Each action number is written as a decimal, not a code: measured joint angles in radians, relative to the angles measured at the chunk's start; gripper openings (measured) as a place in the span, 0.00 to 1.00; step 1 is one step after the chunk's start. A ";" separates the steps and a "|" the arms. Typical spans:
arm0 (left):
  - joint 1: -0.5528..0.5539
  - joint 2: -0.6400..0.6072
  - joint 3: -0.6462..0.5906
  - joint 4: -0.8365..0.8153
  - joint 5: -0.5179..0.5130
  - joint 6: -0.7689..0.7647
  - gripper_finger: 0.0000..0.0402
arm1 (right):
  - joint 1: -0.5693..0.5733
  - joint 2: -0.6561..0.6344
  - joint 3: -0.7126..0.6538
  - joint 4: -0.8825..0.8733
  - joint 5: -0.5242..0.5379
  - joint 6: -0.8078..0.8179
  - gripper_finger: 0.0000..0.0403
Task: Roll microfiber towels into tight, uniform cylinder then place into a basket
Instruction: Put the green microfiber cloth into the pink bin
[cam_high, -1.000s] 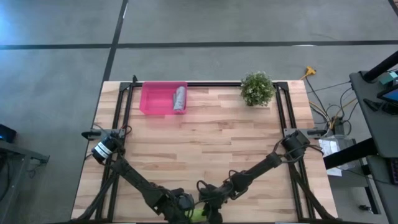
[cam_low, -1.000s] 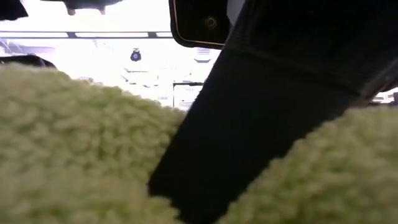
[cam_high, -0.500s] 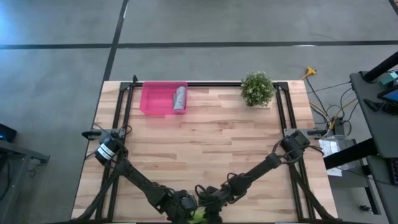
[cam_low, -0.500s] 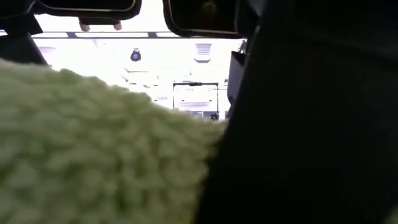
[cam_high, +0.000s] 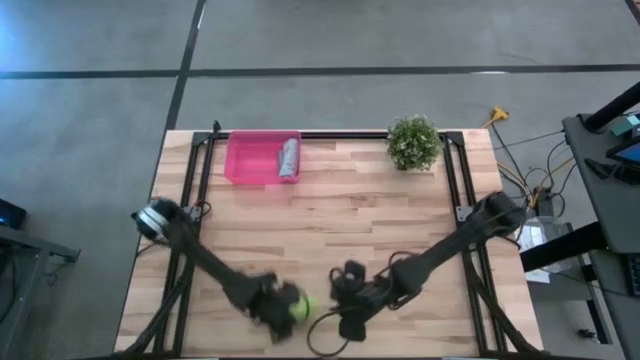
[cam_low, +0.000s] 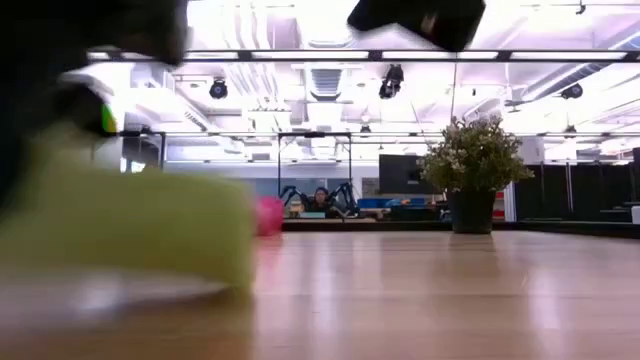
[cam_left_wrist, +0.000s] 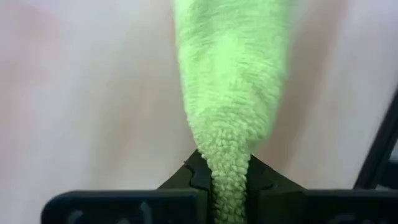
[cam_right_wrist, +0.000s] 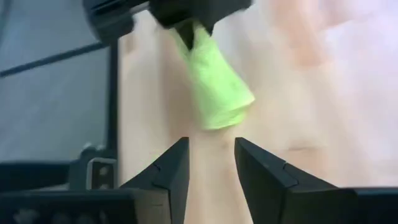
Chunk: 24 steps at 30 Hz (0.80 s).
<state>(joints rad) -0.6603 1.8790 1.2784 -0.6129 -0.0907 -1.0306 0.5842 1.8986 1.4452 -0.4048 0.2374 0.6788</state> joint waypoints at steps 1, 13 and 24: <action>0.030 -0.056 -0.018 -0.046 -0.009 -0.004 0.02 | 0.001 -0.030 0.000 -0.033 0.045 0.000 0.31; 0.546 -0.792 -0.403 -0.367 -0.400 -0.173 0.02 | 0.013 -0.258 0.003 -0.229 0.521 0.131 0.29; 1.044 -0.800 -0.485 -0.100 -0.537 0.266 0.02 | -0.012 -0.255 0.002 -0.237 0.550 0.241 0.27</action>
<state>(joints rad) 0.3836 1.0793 0.7931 -0.7124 -0.6273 -0.7651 0.5727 1.6432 1.4467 -0.6413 0.7872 0.9196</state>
